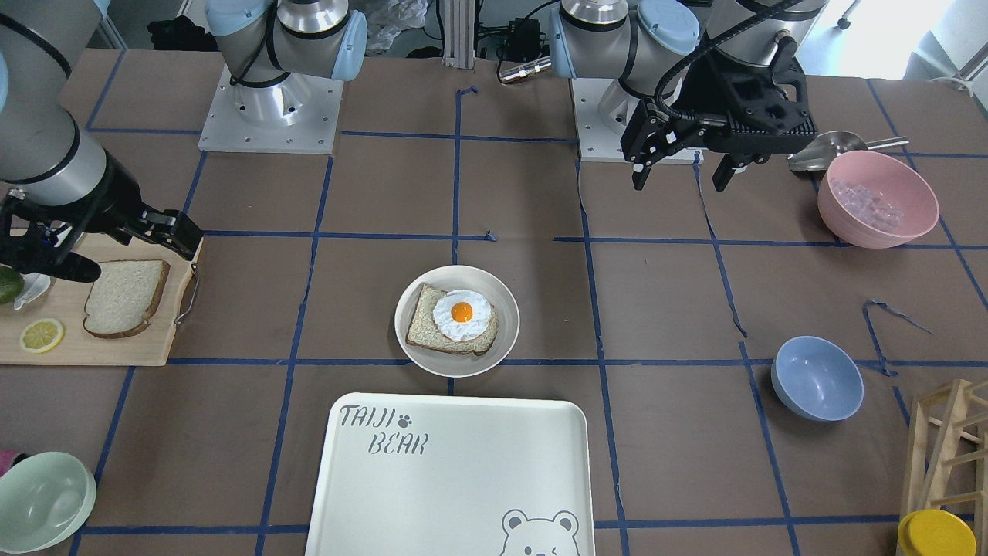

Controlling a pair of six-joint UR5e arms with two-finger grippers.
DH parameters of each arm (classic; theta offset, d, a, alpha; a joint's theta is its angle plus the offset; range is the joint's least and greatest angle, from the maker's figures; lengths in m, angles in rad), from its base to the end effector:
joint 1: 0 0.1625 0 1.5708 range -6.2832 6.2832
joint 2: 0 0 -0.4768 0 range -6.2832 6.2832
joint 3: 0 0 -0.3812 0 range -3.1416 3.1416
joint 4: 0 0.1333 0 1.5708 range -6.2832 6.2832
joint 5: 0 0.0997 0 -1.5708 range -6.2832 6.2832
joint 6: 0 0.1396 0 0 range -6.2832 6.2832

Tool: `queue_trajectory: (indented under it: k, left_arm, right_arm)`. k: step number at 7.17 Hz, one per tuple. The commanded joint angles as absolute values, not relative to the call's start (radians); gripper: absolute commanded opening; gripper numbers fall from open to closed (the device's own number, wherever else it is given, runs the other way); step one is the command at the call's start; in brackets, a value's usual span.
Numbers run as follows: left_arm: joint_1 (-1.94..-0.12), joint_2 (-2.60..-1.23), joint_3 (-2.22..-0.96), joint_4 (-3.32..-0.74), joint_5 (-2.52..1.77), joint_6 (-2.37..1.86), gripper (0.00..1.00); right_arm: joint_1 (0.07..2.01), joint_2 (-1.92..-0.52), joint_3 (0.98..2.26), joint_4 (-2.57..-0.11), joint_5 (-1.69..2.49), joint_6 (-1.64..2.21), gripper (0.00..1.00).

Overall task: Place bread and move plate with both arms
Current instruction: 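Move the right gripper to the bread slice on the cutting board and grasp it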

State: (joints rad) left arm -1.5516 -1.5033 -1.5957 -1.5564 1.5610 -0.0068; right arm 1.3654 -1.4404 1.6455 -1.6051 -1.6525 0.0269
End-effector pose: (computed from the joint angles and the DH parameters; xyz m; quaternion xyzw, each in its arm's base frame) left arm -0.1259 -0.4587 0.5208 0.0129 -0.9995 0.0285 0.0047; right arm 0.0154 -0.5240 0.4036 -0.1119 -0.9892 -0.0885 0.0329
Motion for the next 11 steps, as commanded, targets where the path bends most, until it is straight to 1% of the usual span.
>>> queue_trajectory:
  k: [1, 3, 5, 7, 9, 10, 11]
  left_arm:
    - [-1.552, -1.503, -1.595, -1.555, 1.56, -0.009, 1.0]
    - [-1.551, -1.503, -1.594, -1.557, 1.559, -0.008, 1.0]
    - [-1.551, -1.503, -1.594, -1.557, 1.559, -0.005, 1.0]
    - [-1.551, -1.503, -1.594, -1.557, 1.559, -0.005, 1.0]
    - [-1.551, -1.503, -1.594, -1.557, 1.559, -0.005, 1.0]
    - [-1.551, -1.503, -1.594, -1.557, 1.559, -0.003, 1.0]
    - [-1.551, -1.502, -1.594, -1.557, 1.559, -0.003, 1.0]
  right_arm:
    - [1.313, -1.37, 1.741, -1.798, -1.724, -0.038, 0.75]
    - [1.264, -1.307, 1.793, -1.877, -1.747, -0.041, 0.75]
    - [1.238, -1.243, 1.795, -1.888, -1.759, -0.04, 0.71]
    - [1.212, -1.174, 1.796, -1.916, -1.778, -0.04, 0.72]
    - [1.212, -1.155, 1.809, -1.917, -1.798, -0.035, 0.72]
    - [1.212, -1.154, 1.809, -1.917, -1.798, -0.032, 0.71]
    - [1.212, -1.154, 1.81, -1.916, -1.798, -0.029, 0.5]
